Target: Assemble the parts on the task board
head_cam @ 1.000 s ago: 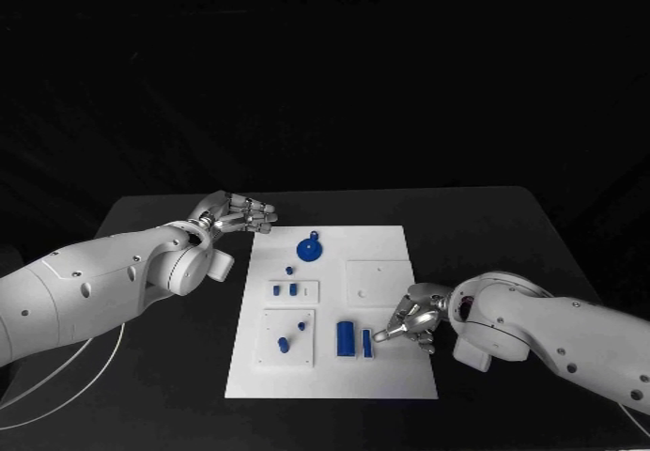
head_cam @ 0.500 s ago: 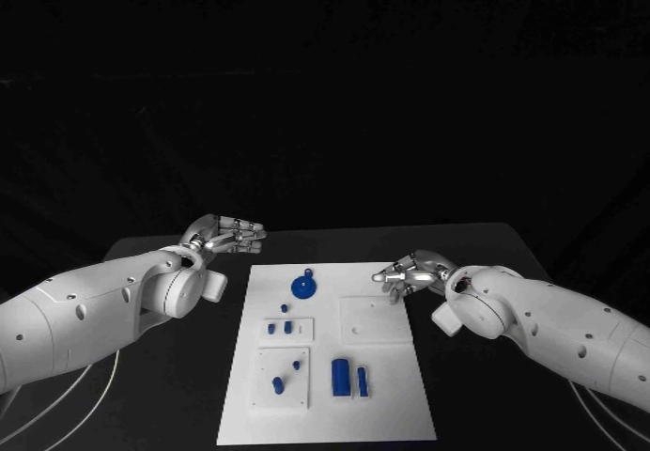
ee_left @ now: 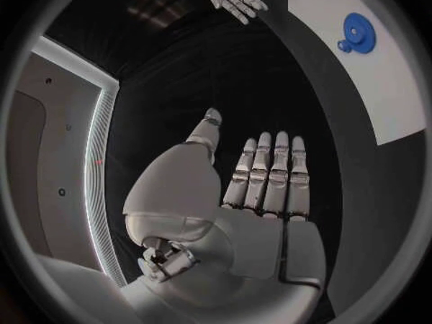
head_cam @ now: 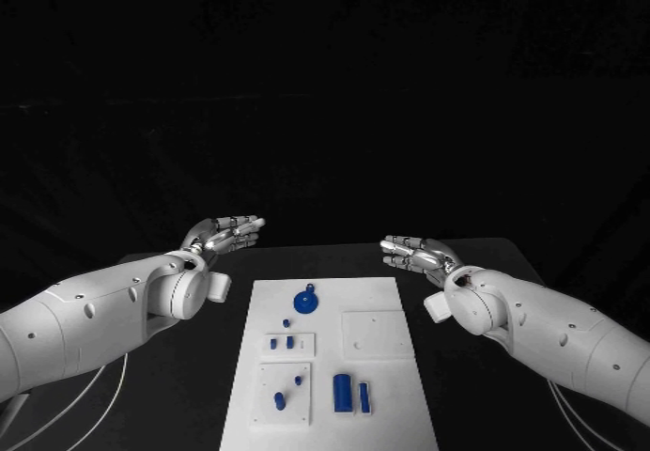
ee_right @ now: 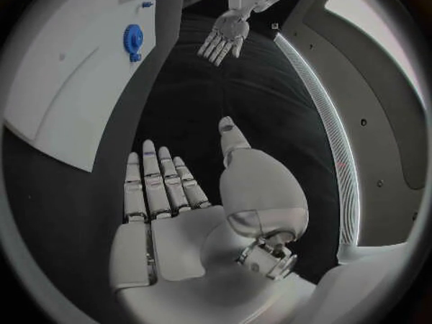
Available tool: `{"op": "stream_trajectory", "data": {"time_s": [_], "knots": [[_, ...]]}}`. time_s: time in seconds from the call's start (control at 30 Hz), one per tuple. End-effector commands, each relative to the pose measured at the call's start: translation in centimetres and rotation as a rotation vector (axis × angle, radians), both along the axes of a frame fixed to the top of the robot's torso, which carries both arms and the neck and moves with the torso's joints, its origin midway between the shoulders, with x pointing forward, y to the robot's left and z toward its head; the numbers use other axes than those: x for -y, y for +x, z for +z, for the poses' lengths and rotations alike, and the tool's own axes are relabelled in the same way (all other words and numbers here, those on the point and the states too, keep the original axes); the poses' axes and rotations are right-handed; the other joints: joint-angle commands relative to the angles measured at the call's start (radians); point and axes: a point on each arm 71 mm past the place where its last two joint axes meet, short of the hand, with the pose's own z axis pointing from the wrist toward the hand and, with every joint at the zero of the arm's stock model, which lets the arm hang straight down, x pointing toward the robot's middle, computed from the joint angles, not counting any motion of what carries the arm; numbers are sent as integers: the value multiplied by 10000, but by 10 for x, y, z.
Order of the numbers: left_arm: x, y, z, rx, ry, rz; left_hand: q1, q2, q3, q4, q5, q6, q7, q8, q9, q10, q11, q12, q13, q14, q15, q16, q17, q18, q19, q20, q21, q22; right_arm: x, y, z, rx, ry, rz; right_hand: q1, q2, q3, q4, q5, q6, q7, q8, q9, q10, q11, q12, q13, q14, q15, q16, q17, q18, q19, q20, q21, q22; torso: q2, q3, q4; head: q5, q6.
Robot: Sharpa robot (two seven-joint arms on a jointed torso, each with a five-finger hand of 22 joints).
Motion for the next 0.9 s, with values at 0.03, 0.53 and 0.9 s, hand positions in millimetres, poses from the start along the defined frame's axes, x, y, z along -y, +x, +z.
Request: {"op": "stream_trajectory", "data": {"time_s": [0.03, 0.53, 0.9], "knots": [[8, -6, -4, 130, -123, 113, -3621, 97, -402, 147, -449, -6645, -536, -305, -298, -7693, -525, -286, -284, -7265, -550, -297, -310, -453, -5826, -664, -324, -789, -5, -2, 4, 223, 247, -179, -10011, -236, 300, 654, -1412, -4347, -615, -283, -283, -5803, -685, -293, -279, -6674, -679, -308, -292, -589, -4452, -866, -376, -381, -208, -42, 15, 24, -39], [66, -84, -34, 355, -1362, 1019, -11059, 97, -402, 147, -449, -6645, -536, -305, -298, -7693, -525, -286, -284, -7265, -550, -297, -310, -453, -5826, -664, -324, -789, -43, -57, 17, 1188, 1877, -1939, -10011, -236, 300, 654, -1412, -4347, -615, -283, -283, -5803, -685, -293, -279, -6674, -679, -308, -292, -589, -4452, -866, -376, -381, -1308, -231, 87, 159, -234], [75, -100, -36, 371, -1526, 1208, -11059, 97, -402, 147, -449, -6645, -536, -305, -298, -7693, -525, -286, -284, -7265, -550, -297, -310, -453, -5826, -664, -324, -789, -54, -91, 16, 1080, 2060, -2840, -10011, -236, 300, 654, -1412, -4347, -615, -283, -283, -5803, -685, -293, -279, -6674, -679, -308, -292, -589, -4452, -866, -376, -381, -1310, -231, 87, 159, -234]]}}
